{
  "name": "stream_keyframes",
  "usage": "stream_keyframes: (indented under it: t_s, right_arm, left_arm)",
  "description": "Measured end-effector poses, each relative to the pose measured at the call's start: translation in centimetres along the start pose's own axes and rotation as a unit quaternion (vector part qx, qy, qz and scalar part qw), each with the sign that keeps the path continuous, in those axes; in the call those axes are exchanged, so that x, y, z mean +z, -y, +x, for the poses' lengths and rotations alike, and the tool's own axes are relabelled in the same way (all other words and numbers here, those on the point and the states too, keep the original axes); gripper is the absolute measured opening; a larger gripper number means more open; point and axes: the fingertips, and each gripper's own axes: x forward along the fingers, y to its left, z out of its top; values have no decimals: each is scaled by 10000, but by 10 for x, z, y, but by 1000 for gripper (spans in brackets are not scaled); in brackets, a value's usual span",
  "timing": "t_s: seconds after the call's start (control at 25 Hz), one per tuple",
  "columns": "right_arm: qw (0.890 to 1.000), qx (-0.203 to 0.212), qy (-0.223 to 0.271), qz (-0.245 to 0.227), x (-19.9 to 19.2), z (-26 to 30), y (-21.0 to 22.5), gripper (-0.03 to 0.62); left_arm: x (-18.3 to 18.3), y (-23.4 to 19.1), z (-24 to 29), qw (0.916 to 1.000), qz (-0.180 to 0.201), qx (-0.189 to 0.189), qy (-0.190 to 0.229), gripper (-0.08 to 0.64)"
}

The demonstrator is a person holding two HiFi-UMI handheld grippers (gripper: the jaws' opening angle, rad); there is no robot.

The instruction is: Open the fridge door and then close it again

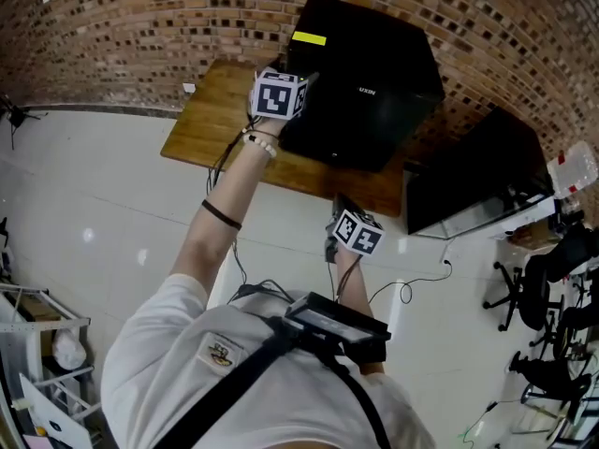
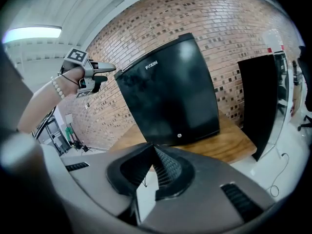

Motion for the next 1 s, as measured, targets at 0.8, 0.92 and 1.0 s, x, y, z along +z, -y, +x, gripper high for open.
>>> stream_keyframes:
  t_s: [0.8,0.92,1.0]
  right_arm:
    - [9992,-384,-38,125,13,44,13,18]
    - [9989,-436,-21,163,13,38,19,18]
    - [9988,-456,-26,163,11,34,21,18]
  left_arm:
    - [18,-19,72,9993,-62,-376,25,387]
    - [19,-20,73,9994,-76,-351,14,376]
    - [19,-20,72,9994,-135,-319,0,364]
